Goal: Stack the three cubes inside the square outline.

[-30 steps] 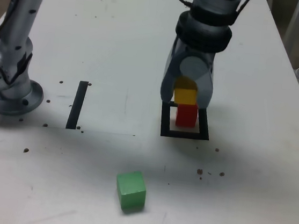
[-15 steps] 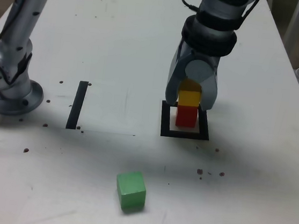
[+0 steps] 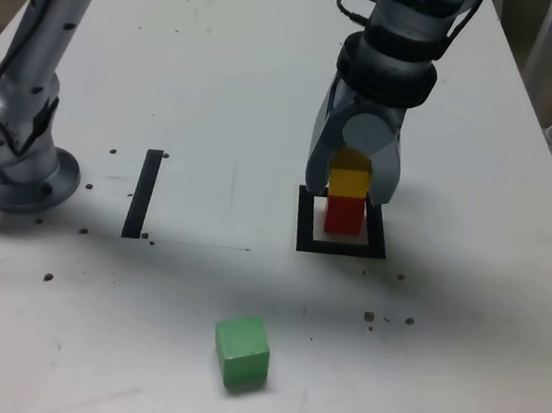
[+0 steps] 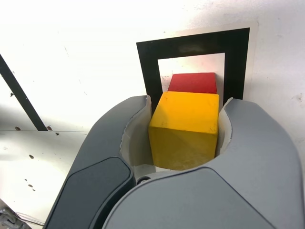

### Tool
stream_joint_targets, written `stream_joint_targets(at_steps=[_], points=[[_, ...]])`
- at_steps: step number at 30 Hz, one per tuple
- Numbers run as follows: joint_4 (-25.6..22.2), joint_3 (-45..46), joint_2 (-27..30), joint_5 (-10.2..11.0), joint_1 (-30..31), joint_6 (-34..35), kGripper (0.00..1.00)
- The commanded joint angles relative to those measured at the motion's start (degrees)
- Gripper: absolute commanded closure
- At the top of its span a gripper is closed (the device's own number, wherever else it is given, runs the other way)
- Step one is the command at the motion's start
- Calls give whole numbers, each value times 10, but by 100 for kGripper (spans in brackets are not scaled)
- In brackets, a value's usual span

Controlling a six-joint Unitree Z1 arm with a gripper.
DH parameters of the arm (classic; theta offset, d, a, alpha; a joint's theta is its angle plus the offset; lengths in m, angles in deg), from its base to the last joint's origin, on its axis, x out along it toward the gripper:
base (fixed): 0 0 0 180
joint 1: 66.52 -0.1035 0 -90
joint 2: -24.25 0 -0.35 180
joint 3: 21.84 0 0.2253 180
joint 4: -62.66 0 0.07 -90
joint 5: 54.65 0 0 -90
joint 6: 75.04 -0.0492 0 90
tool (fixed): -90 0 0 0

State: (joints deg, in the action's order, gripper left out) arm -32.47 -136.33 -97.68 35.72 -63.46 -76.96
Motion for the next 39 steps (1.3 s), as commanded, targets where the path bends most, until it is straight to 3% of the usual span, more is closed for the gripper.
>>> stream_joint_targets(at_steps=[1,11,13,18,25,30,39], points=[[1,0,-3,-1,-1,-1,71],[7,6,-8,-5,-1,-4,67],[9,8,-8,-6,-1,-5,59],[14,11,-9,-8,-1,-11,25],[16,15,-8,-9,-1,-13,6],[19,22,2,-4,-1,-11,1],[15,75,98,37,7,27,1]])
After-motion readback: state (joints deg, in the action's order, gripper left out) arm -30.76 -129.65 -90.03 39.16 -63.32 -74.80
